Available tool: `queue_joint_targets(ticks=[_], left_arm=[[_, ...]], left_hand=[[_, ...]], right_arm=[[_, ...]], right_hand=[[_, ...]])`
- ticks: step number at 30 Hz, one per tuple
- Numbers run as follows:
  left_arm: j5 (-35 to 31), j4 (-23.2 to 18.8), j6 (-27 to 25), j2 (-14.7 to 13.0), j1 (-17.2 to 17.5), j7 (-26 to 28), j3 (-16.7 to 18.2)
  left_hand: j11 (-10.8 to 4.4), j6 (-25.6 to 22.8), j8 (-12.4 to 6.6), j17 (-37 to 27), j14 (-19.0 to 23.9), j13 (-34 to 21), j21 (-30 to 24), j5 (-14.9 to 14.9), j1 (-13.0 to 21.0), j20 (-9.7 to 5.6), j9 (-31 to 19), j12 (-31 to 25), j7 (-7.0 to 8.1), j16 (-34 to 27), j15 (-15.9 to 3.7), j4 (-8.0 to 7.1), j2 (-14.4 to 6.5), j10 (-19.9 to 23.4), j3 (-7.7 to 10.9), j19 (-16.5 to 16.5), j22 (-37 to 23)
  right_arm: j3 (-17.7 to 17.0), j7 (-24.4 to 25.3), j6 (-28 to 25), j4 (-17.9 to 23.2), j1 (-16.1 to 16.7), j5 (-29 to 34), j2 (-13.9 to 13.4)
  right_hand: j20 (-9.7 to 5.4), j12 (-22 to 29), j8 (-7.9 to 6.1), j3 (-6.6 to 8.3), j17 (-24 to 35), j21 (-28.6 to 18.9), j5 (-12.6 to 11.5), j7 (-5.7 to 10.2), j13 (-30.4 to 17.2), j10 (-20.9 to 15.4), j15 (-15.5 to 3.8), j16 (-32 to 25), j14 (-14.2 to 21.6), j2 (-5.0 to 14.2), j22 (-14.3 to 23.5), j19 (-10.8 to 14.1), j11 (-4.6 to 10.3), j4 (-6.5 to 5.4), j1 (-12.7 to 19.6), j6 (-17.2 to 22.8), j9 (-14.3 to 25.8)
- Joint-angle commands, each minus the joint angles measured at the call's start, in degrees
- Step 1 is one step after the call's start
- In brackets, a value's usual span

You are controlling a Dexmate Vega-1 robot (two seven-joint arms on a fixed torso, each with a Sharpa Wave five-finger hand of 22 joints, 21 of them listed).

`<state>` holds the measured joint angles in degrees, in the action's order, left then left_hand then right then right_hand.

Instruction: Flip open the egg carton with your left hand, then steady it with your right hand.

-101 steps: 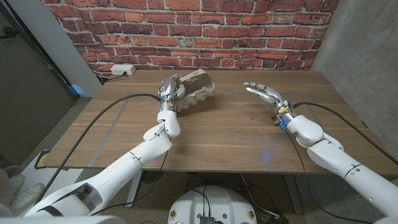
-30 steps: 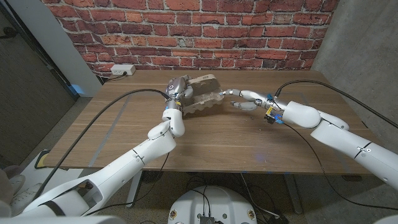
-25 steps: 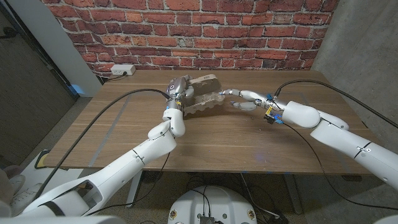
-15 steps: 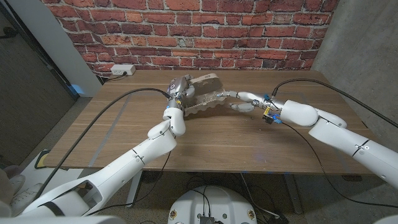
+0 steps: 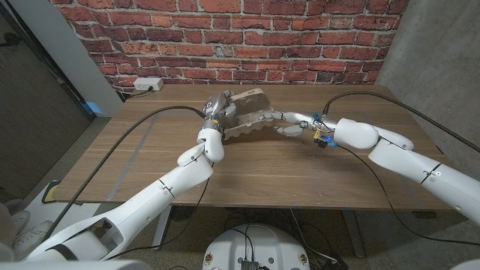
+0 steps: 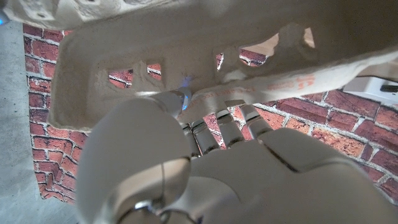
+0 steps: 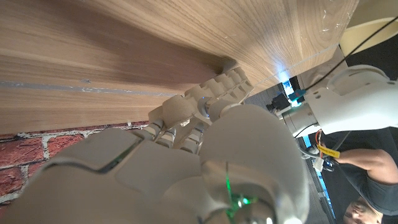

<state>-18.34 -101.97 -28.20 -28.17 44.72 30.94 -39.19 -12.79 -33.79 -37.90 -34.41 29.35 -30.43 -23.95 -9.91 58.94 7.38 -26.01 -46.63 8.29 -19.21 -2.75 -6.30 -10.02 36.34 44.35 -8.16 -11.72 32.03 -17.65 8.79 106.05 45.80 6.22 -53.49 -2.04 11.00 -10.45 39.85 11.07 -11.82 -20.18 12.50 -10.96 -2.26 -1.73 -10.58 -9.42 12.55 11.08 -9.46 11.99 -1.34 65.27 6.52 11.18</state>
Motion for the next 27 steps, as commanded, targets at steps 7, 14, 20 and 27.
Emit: queue_joint_targets(ticks=[7, 14, 20, 27], left_arm=[[11.8, -5.3, 0.7, 0.0, 1.8, -3.8, 5.8], [15.3, -9.2, -0.6, -1.7, 2.0, -5.6, 7.6], [16.7, -11.0, -0.4, -3.4, 2.6, -5.6, 8.4], [19.4, -12.3, -3.1, -4.6, 3.2, -6.6, 9.2]], left_hand=[[1.01, -2.3, -0.08, 0.3, 2.0, 0.4, -0.5, 0.0, -0.8, 0.02, 0.5, -1.3, -0.89, 0.2, -7.84, 1.26, -1.3, 4.3, -0.1, -0.4, 0.0], [1.17, -3.5, -0.15, 0.7, 2.6, 0.8, -0.7, -0.2, -0.7, 0.02, 0.9, -2.0, -1.81, 0.5, -7.68, 1.93, -1.2, 5.9, -0.38, -0.5, 0.0], [1.7, -6.3, -0.22, 2.6, 5.3, 2.0, -1.0, -0.8, -1.3, -0.03, 2.0, -4.2, -2.78, 1.4, -7.89, 2.99, -0.1, 11.3, -0.75, -1.0, 0.1], [2.16, -7.7, 0.94, 4.9, 9.1, 5.0, -1.4, -1.7, -3.7, -0.1, 3.7, -5.3, -3.57, 2.5, -8.51, 3.16, 1.1, 17.9, -0.98, -1.8, 0.3]], right_arm=[[2.6, 2.2, -2.0, -4.5, -1.9, 4.8, 2.4], [3.1, 4.1, 0.7, -8.5, -2.5, 4.8, 3.5], [3.5, 5.0, 1.6, -10.5, -2.8, 4.9, 4.1], [4.1, 5.1, 2.4, -10.9, -3.1, 5.5, 4.4]], right_hand=[[-2.26, 3.1, -3.57, 0.42, -0.1, -1.5, -0.9, 0.0, -0.4, -6.8, -6.7, -1.5, -4.3, -0.18, 0.2, -2.5, 0.15, -1.47, 1.4, 11.6, 0.2], [-2.58, 4.6, -4.78, -0.06, -0.3, -2.2, -0.8, 0.12, -0.5, -11.5, -7.82, -2.0, -1.6, -0.23, 0.1, -0.9, 0.34, -1.48, 2.0, 18.0, 0.4], [-2.6, 4.9, -6.27, -0.49, -0.4, -2.4, -0.5, 0.19, -0.6, -13.0, -8.28, -1.9, -0.6, -0.2, 0.1, -0.2, 0.44, -1.37, 2.5, 23.8, 1.1], [-2.75, 5.0, -7.32, -0.72, -0.4, -2.6, -0.4, 0.19, -0.6, -13.5, -8.41, -2.0, 0.3, -0.12, 0.1, 0.4, 0.46, -1.43, 2.7, 26.9, 1.9]])
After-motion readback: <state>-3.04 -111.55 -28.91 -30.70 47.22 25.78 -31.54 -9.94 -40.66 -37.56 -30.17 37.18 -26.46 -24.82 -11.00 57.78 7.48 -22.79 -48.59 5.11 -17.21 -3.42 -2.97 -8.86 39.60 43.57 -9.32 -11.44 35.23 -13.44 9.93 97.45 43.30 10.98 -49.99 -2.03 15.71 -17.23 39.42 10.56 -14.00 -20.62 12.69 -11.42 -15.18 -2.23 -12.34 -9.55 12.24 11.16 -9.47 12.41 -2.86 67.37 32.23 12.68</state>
